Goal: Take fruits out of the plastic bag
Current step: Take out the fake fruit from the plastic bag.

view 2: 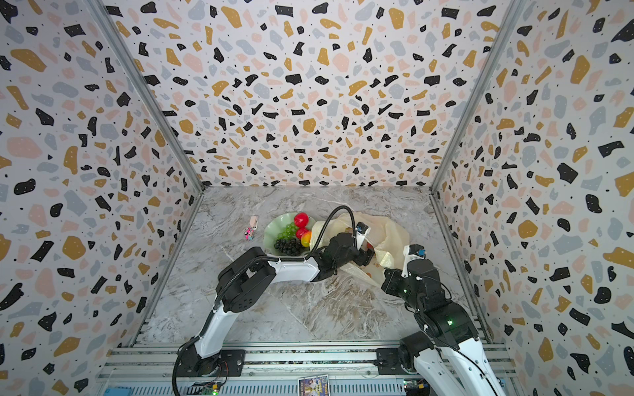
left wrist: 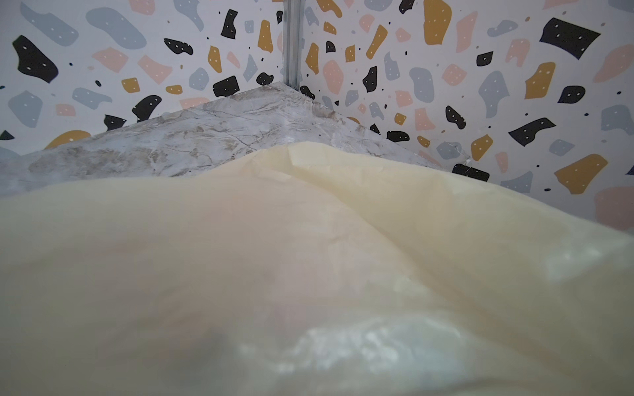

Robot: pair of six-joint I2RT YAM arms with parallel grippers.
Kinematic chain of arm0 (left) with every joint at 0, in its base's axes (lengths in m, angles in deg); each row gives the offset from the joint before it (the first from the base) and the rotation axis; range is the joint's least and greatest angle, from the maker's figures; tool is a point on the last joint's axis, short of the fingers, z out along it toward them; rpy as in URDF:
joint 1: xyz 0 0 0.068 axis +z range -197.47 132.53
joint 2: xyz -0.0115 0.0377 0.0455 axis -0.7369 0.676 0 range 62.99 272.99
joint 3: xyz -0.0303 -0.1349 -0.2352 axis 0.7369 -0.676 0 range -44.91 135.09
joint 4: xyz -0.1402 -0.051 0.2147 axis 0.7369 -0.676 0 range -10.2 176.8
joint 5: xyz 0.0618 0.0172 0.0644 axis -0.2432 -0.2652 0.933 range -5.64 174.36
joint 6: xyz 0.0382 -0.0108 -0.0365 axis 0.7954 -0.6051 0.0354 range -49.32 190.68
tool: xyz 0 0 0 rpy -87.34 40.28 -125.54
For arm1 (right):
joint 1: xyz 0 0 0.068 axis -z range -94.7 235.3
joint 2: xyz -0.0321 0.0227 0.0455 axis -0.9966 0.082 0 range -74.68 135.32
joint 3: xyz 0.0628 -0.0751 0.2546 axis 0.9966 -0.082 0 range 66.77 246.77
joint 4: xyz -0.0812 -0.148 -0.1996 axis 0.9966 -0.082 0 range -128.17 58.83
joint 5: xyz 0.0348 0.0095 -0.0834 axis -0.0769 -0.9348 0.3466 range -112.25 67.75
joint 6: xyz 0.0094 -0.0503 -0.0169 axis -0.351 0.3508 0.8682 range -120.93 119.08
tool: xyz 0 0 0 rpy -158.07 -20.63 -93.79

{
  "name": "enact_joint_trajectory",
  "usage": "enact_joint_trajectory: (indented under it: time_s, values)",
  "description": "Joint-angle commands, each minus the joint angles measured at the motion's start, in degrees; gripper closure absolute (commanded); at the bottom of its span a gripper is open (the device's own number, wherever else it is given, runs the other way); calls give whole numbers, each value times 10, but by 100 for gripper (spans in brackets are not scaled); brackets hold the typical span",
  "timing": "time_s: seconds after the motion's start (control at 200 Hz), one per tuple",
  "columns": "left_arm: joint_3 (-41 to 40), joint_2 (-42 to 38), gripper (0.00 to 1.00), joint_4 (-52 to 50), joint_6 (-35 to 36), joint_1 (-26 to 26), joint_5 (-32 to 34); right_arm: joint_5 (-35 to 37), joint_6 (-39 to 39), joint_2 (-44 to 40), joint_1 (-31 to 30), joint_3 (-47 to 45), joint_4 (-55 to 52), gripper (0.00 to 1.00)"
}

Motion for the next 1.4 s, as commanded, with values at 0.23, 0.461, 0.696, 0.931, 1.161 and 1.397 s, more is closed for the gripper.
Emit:
enact_joint_trajectory:
  time_s: [0.23,0.461,0.696,0.931,1.161,1.397]
  values:
    - [81,74,18,16,-30,-5,24,-14,-12,-10,-4,-21,11,98]
    - [123,112,17,3,-37,-5,40,-13,-9,-14,-4,-20,7,98]
    - [170,153,19,-8,-40,-5,48,-15,-7,-18,-5,-25,1,98]
    - [189,169,34,-9,-37,-4,46,-10,-7,-27,-5,-24,-10,98]
    - [178,154,46,-1,-23,-4,42,-9,-9,-32,-5,-26,-9,99]
    - [148,123,54,12,-19,-4,44,-3,-15,-33,-5,-28,-4,99]
